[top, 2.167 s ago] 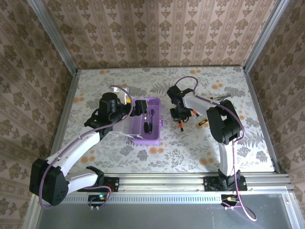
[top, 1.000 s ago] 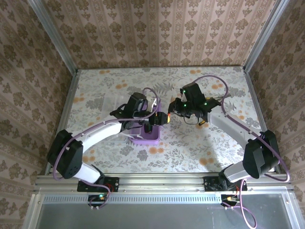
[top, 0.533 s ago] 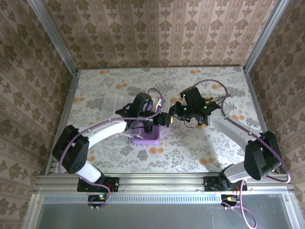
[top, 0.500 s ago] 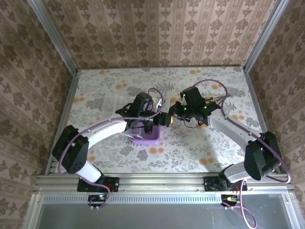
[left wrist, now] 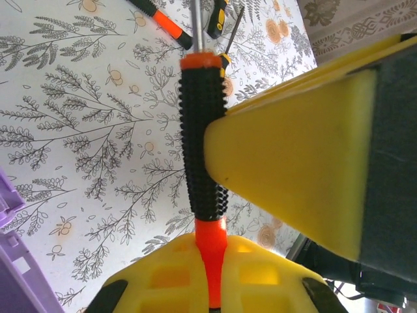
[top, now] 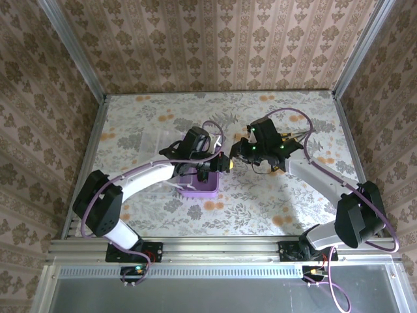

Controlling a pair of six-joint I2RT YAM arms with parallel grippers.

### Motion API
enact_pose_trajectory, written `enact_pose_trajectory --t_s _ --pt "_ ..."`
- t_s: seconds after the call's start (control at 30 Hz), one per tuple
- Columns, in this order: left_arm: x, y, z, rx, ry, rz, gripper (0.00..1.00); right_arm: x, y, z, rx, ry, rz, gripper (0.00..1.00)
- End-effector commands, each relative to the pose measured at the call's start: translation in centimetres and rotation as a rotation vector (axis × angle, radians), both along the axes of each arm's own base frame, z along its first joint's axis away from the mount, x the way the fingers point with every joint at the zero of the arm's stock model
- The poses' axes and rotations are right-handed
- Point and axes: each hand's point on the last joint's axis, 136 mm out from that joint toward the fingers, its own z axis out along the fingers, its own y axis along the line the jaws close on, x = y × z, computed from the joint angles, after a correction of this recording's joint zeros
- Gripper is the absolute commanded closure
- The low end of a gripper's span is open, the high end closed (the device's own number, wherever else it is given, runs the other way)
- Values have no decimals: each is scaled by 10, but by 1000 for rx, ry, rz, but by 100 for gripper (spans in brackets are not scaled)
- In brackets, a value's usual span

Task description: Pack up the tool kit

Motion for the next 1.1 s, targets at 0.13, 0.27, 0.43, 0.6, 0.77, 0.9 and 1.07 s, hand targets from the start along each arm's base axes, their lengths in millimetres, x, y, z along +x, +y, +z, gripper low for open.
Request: enact_pose_trajectory --t_s 0.13,0.27,0.43,0.6,0.77,0.9,1.07 --pt "5 8 23 30 -64 42 100 -2 0 65 92 -124 13 56" --pt "6 24 31 82 -78 70 100 1 -23 95 58 -209 -48 51" --pt "13 77 46 153 -113 178 100 -2 -54 102 21 -241 -107 47" --pt "19 169 48 299 -87 347 100 -9 -57 62 -1 -159 -95 48" --pt "13 224 25 441 -1 380 100 -11 -56 31 -16 -103 -78 48" --pt "14 230 7 481 53 360 100 -8 -56 21 -29 -84 -71 48" --pt "22 236 -11 523 75 367 100 -4 -56 15 -9 -64 -64 48"
